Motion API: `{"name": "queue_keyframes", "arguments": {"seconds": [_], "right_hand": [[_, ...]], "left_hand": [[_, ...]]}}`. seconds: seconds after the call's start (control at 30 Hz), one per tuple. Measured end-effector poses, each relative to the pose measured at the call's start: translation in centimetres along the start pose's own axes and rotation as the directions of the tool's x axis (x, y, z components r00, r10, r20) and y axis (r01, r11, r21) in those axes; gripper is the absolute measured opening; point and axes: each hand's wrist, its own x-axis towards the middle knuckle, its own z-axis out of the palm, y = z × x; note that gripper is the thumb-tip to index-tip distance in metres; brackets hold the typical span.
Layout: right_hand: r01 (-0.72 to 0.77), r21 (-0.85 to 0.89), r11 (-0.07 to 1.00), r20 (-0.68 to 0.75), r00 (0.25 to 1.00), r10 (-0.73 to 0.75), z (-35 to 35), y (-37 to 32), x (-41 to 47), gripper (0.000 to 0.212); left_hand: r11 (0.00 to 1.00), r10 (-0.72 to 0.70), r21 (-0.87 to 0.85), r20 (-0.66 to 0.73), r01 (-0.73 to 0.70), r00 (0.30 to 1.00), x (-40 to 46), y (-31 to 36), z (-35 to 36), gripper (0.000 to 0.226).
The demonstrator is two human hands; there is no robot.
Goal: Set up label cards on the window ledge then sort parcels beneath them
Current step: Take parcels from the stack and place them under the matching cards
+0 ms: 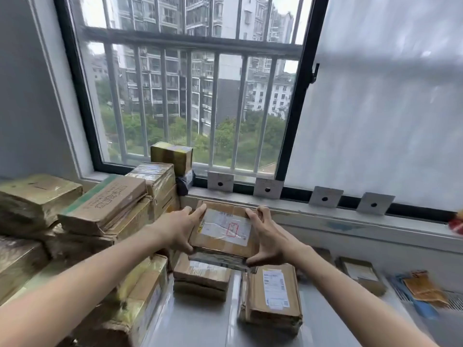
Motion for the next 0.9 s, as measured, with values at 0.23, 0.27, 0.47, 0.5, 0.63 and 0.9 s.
{"name": "queue_keyframes", "arguments": {"seconds": [0.23, 0.27, 0.47, 0.5, 0.63, 0.9], "right_hand": [[-0.016, 0.043, 0.999, 0.082, 0.997, 0.012, 3.1, 3.9, -2.1, 0.136], [-0.011, 0.045, 0.999, 0.086, 0.996, 0.007, 3.2, 4.1, -2.1, 0.136], [-0.083, 0.015, 0.996, 0.113, 0.99, 0.081, 4.0, 5.0, -3.1, 0.135], [-0.111, 0.007, 0.994, 0.126, 0.986, 0.109, 4.0, 5.3, -3.6, 0.135], [-0.273, -0.033, 0.962, 0.148, 0.95, 0.275, 3.5, 6.9, -6.9, 0.136], [-0.572, -0.105, 0.814, 0.155, 0.799, 0.582, 2.1, 11.5, -18.4, 0.136]], "left_hand": [[0.995, 0.1, -0.015, 0.094, -0.099, 0.991, 2.3, 3.1, 3.2, 0.142], [0.992, 0.125, -0.03, 0.099, -0.122, 0.987, 2.8, 3.2, 3.2, 0.145], [0.972, 0.233, -0.034, 0.184, -0.231, 0.955, 6.1, 4.0, 4.2, 0.149], [0.966, 0.256, -0.024, 0.176, -0.256, 0.95, 6.8, 4.5, 4.6, 0.149], [0.919, 0.395, -0.056, 0.165, -0.391, 0.904, 10.4, 8.0, 6.2, 0.15], [0.754, 0.655, -0.087, 0.161, -0.651, 0.738, 14.3, 21.1, 6.8, 0.145]]}}
